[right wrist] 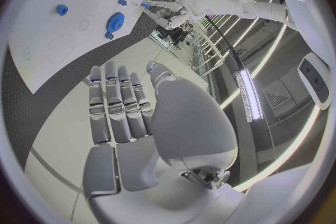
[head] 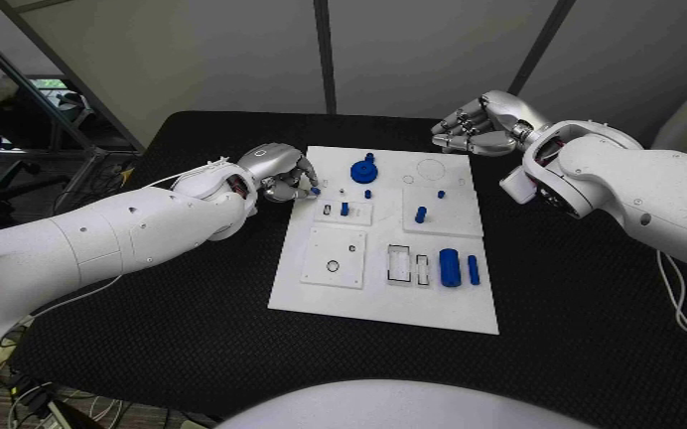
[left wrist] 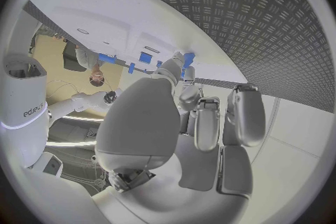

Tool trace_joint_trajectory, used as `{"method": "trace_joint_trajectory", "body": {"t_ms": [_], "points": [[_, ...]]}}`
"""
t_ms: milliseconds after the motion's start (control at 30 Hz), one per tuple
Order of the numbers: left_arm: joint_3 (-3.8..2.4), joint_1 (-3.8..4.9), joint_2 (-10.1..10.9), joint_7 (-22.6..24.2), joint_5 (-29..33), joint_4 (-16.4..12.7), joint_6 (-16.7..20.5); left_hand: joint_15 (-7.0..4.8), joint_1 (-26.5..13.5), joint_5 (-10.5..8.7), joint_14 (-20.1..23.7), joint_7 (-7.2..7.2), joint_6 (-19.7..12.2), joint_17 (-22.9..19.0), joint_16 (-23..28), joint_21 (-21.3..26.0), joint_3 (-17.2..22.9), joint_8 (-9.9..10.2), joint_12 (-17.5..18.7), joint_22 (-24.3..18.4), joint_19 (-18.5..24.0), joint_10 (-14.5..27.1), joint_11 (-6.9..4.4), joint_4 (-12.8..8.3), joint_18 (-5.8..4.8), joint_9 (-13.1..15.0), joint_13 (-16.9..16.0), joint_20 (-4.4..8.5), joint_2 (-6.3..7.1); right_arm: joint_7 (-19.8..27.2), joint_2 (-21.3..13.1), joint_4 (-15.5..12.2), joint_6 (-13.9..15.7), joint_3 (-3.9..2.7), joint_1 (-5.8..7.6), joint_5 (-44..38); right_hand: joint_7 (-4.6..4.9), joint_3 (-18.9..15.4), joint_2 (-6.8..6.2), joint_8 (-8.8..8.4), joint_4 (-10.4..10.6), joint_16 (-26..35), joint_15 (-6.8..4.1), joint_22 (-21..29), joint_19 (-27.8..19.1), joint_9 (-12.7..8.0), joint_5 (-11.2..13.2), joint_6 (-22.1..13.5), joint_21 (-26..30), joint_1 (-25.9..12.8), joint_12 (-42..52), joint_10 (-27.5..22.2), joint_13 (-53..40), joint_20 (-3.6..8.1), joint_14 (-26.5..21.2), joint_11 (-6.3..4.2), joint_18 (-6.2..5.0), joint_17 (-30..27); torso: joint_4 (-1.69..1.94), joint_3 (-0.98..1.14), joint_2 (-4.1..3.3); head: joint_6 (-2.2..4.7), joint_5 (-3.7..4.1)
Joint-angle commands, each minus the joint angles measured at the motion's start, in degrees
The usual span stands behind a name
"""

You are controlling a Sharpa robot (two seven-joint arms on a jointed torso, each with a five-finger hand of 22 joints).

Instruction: Assemble the parts on the task board

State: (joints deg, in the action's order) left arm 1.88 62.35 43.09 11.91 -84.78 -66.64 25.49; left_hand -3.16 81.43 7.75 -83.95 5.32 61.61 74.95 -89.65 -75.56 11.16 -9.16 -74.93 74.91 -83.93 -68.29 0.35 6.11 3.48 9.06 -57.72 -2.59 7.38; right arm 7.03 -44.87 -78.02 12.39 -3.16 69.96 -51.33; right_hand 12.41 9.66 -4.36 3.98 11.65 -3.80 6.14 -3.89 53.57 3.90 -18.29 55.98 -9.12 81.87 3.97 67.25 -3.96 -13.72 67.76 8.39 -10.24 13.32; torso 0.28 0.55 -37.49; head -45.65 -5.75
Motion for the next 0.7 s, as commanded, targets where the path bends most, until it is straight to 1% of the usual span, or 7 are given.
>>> {"method": "trace_joint_trajectory", "body": {"t_ms": [33, 700], "points": [[-0.08, 0.08, 0.0, -0.1, 0.4, 0.0, 0.2, 0.43, -0.6, 0.00, -6.0, 0.00, -0.5, 15.1, -0.3, -0.2, 0.0, 0.2, 0.1, 11.7, -2.8, 0.2, 0.35, 0.3, -0.95, -0.1, 0.1, -0.41, 0.06, 0.4, 0.0, 0.0, 0.3, -0.03, 0.10, -0.1, -0.14, 0.3, 0.55, 0.06, 0.0, 0.1, -0.08, 0.1, 0.5, 0.0, -0.2, -0.4, 0.2, 0.0, 0.1, -0.4, 0.1, -0.04, -0.5, 0.02, -0.33, -0.1, 0.02, -0.01, 0.02, 0.01, -0.05], [-0.22, 0.08, -0.1, 0.0, 0.4, 0.1, 0.4, 0.50, -0.4, 0.07, -6.0, 0.01, -0.5, 15.1, -0.3, -0.3, 0.2, 0.3, 0.0, 11.7, -2.8, 0.1, 0.41, 0.4, -0.96, -0.1, -0.1, -0.47, -0.20, 0.4, 0.2, 0.2, 0.1, -0.03, 0.10, -0.1, -0.14, 0.3, 0.55, 0.06, 0.0, 0.1, -0.08, 0.1, 0.5, 0.0, -0.2, -0.4, 0.2, 0.0, 0.1, -0.4, 0.1, -0.04, -0.5, 0.02, -0.33, -0.1, -0.01, 0.02, -0.03, 0.07, -0.07]]}}
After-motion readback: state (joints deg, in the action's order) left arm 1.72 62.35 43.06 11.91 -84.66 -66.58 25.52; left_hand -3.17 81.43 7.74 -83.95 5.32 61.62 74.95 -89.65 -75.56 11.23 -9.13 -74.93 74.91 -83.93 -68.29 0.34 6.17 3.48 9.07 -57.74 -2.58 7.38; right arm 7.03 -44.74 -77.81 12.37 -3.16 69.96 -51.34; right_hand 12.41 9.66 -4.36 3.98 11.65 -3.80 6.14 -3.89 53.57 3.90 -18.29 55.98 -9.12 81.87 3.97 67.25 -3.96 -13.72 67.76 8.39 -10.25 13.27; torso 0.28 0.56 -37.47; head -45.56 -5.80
